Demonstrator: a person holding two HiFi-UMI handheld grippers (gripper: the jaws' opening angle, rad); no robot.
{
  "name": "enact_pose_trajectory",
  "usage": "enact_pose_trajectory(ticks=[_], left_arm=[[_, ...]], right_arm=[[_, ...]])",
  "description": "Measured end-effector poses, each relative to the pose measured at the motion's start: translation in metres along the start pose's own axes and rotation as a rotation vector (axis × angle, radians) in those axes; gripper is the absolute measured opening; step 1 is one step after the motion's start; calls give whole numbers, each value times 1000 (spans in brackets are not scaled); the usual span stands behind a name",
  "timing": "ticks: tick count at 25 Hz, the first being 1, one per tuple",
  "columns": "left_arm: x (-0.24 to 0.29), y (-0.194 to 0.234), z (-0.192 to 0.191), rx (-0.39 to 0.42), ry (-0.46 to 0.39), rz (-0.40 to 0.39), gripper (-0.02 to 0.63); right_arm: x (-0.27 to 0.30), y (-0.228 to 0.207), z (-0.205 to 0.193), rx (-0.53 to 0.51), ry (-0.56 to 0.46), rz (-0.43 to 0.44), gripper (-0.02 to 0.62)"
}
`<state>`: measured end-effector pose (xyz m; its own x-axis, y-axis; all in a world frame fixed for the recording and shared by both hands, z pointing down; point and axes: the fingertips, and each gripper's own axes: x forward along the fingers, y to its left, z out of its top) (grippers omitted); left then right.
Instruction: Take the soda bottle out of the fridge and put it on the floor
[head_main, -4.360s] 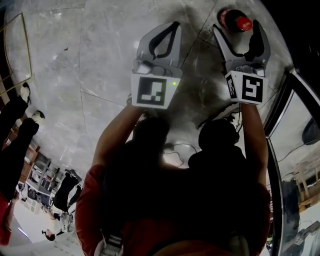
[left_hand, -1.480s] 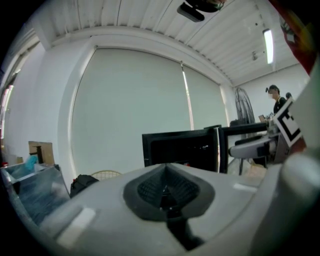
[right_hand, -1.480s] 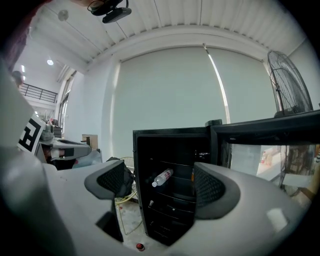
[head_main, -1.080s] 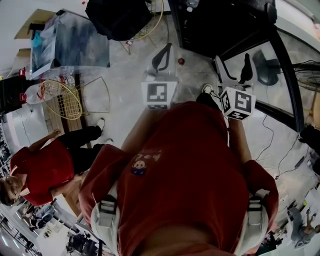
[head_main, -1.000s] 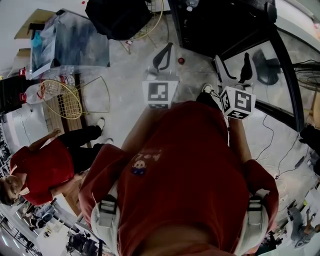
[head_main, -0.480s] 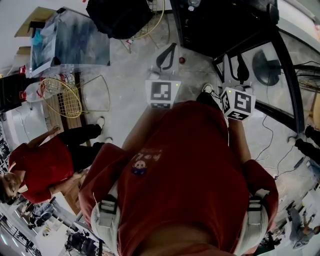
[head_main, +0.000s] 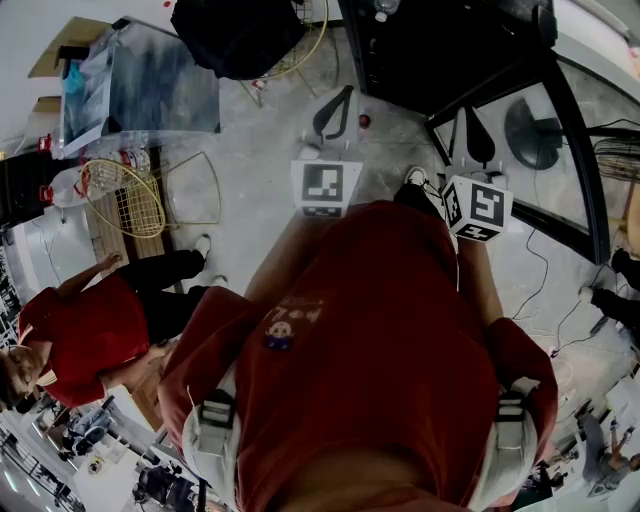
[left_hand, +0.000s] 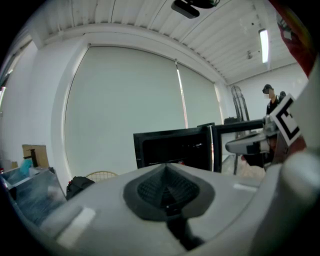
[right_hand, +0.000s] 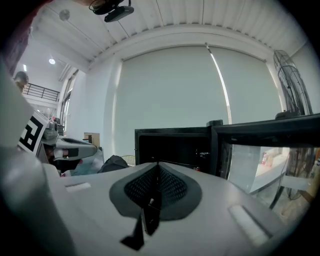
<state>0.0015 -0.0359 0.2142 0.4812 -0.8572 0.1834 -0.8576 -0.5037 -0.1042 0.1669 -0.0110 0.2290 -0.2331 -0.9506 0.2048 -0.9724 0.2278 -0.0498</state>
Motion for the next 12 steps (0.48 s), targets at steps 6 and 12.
enact_pose_trajectory(ticks=[6, 12], left_arm=[[0, -2, -2, -1, 1, 2, 0], [-2, -2, -1, 5, 3, -2, 0]], right_arm=[[-1, -1, -3, -9, 11, 4, 2], [-1, 0, -3, -9, 13, 5, 2]])
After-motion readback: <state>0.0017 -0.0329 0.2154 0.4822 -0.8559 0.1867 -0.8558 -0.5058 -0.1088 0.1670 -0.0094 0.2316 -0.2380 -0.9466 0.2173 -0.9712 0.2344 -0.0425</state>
